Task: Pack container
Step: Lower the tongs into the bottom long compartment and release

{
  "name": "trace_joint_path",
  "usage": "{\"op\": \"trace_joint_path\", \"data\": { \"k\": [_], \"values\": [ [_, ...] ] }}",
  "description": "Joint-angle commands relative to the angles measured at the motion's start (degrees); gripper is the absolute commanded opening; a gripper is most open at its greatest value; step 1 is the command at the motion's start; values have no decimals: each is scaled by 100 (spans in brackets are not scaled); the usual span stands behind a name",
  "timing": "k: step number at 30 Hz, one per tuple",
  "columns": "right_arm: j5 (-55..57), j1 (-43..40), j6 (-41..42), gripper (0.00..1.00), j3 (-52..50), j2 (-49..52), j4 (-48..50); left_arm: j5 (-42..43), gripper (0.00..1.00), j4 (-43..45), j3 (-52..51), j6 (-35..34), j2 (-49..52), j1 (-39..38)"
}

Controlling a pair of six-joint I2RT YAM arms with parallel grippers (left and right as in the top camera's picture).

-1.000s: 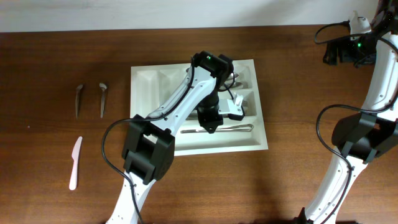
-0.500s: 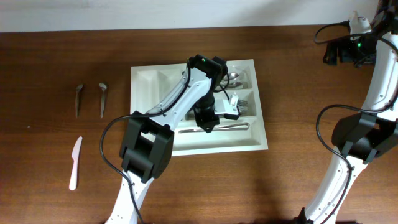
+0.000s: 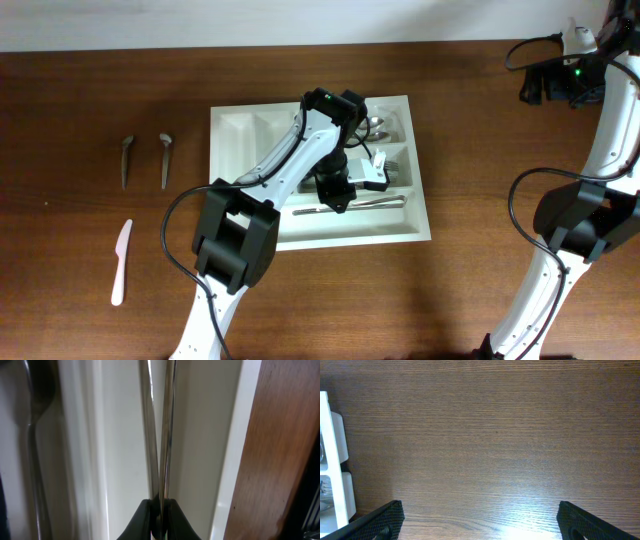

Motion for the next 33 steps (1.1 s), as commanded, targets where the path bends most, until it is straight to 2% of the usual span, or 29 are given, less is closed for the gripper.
{"op": "trace_joint_path", "data": {
  "k": [1,4,11,13,15,25,33],
  "values": [
    [9,-28,9,99,-31,-83,15,179,3,-13,-122,46,-140,20],
    [9,-28,9,99,-31,-83,15,179,7,-26,-177,44,-140,20],
    [9,-28,9,99,-31,-83,15,179,8,-90,-225,44,-140,20],
    [9,-28,9,99,-31,-83,15,177,12,-101,-225,44,-140,20],
    [9,-28,9,99,-31,-83,15,177,21,-98,-225,44,-140,20],
    [9,-28,9,99,-31,-83,15,177,39,-96,-225,44,-140,20],
    [9,-28,9,99,-31,-83,15,177,40,-94,-225,46,-140,20]
  ]
}}
